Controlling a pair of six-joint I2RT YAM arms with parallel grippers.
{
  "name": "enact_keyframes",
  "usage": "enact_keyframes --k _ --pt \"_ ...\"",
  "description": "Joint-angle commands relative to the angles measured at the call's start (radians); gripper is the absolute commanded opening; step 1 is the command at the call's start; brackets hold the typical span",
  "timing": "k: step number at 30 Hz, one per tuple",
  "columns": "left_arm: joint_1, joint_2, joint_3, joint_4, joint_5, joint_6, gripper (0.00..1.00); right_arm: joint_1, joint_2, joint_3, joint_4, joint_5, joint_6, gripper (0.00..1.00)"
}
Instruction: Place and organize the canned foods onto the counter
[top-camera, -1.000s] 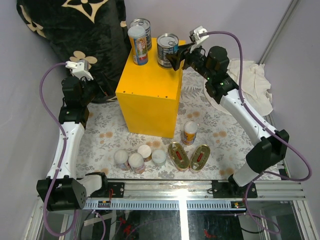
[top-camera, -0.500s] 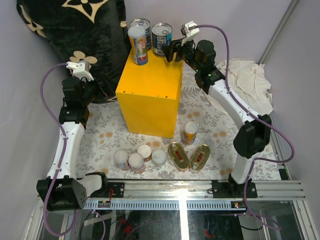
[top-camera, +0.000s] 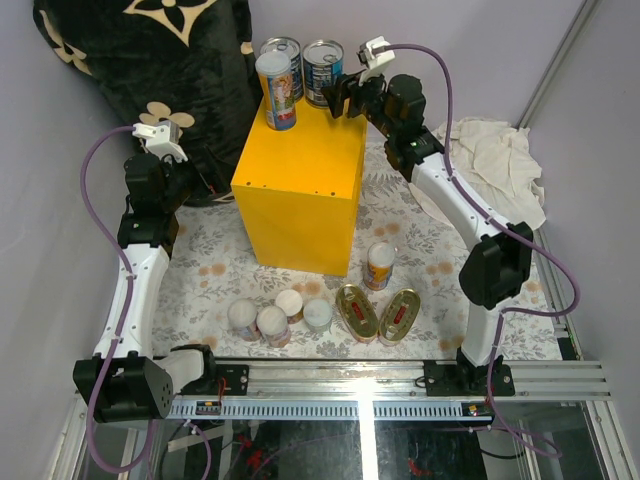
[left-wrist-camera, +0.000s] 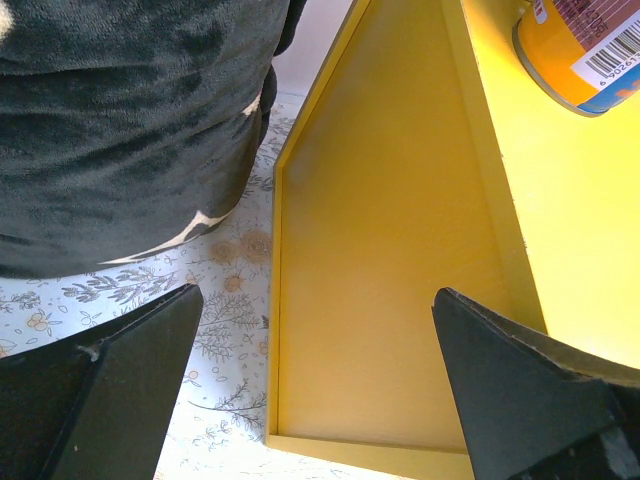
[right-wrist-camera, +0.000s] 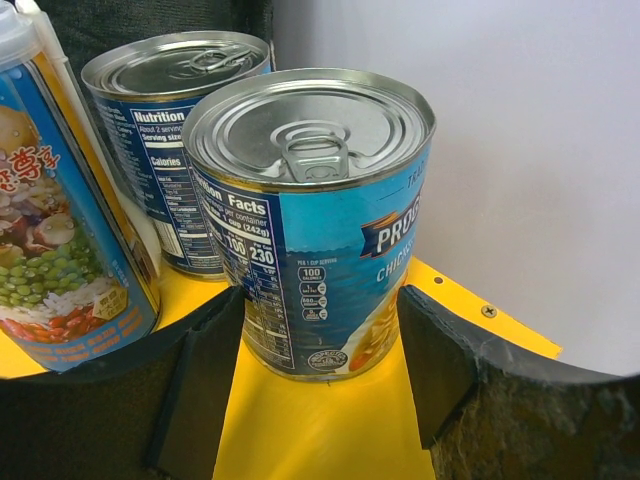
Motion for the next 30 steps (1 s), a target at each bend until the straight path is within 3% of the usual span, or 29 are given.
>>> enact_keyframes --k 1,12,17,21,30 --pt "-0.005 -0.021 0.014 0.002 0.002 0.020 1.00 0.006 0.016 0.082 0.024 0.035 -0.025 0.69" --pt "-0.004 -0.021 0.012 0.001 -0.002 0.022 1.00 0.006 -0.001 0.085 0.015 0.006 -0.026 0.71" --pt "-0.005 -0.023 0.015 0.002 0.000 0.020 1.00 0.005 -0.146 -0.013 0.030 0.013 -0.017 0.85" --pt "-0.004 -0.035 0.012 0.004 0.002 0.019 1.00 0.001 -0.367 -0.260 0.133 0.082 -0.015 1.00" --pt "-0.008 -0.070 0.016 0.012 0.000 0.003 1.00 0.000 -0.818 -1.003 0.335 0.254 0.105 0.99"
